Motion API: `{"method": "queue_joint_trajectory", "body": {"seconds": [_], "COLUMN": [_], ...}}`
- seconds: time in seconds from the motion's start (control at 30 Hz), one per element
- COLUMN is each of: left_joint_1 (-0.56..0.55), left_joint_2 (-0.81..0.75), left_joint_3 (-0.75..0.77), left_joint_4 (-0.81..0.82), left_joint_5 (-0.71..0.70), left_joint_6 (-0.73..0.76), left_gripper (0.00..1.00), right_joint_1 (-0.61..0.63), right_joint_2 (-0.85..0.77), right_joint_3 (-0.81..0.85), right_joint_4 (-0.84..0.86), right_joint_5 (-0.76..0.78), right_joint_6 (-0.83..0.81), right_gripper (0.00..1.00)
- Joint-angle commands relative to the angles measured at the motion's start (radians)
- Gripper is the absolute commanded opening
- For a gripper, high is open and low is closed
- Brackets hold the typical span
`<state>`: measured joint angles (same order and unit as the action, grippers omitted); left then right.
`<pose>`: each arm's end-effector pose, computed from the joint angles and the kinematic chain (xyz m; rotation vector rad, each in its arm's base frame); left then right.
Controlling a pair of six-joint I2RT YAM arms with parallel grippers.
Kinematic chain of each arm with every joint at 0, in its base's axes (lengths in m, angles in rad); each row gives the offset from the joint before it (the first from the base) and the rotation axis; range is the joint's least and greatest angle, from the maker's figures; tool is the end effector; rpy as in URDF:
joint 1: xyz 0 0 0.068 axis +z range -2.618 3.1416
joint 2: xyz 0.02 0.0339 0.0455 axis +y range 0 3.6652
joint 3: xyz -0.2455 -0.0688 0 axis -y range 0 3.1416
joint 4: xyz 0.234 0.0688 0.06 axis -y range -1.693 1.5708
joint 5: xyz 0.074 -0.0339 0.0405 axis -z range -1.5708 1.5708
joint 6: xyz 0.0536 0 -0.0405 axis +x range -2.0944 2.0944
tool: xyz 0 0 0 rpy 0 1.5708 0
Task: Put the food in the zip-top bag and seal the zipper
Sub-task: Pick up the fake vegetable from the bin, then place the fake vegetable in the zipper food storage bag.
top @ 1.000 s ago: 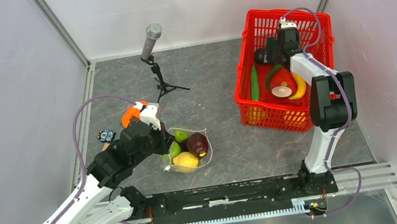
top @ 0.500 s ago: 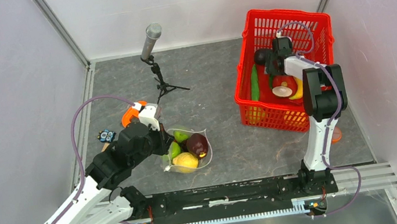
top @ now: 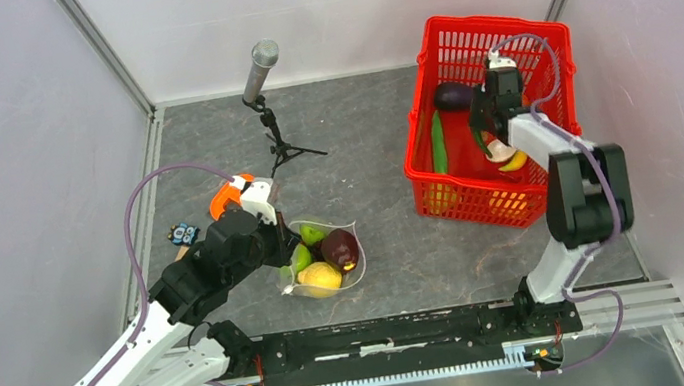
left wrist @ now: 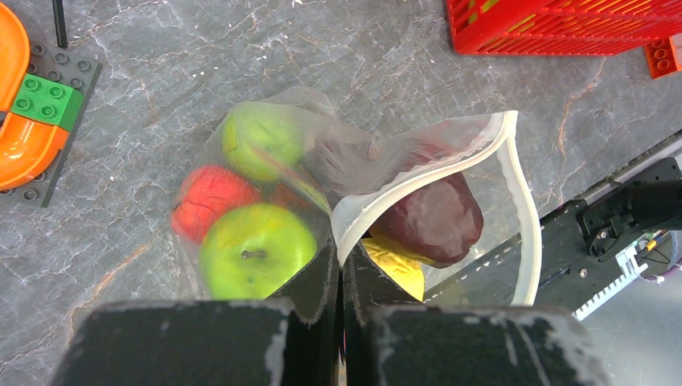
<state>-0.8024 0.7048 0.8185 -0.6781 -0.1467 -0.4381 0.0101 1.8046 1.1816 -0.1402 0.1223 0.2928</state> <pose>0.1210 -0.1139 0.2908 0.3083 2.1611 -0.5675 0.3939 -0.0026 0.1766 0.3879 2.2943 0.0092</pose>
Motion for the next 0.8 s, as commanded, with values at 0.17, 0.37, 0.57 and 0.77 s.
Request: {"method": "queue_joint_trajectory", "body": {"seconds": [0.17,0.37,0.57,0.77], "left_joint_1": [0.003,0.004,0.003,0.004], "left_joint_2": [0.005,0.01,0.017,0.026], "left_joint_3": [0.014,0.018,0.018,0.016], "left_joint_4": [0.041,0.038,0.041,0.061], "left_joint_5": [0.007,0.007,0.011,0.014], "left_joint_6": [-0.02,-0.022,-0.023,-0.024], "left_gripper": [0.04,0.04,0.04,0.04], "right_joint_1": [-0.004,-0.004,-0.004,-0.004], "right_joint_2": [-0.397,-0.548,-0.72,-0.894], "right_joint_3": [-0.271,-0.423,-0.471,-0.487], "right_joint_4": [0.332,0.533,0.64,0.693], "right_joint_5": [-0.193,-0.43,-0.606,-0.778], "right_joint_6": [0.085,0.093,0.022,0.019], "right_gripper": [0.11,0.09,0.08,0.08]}}
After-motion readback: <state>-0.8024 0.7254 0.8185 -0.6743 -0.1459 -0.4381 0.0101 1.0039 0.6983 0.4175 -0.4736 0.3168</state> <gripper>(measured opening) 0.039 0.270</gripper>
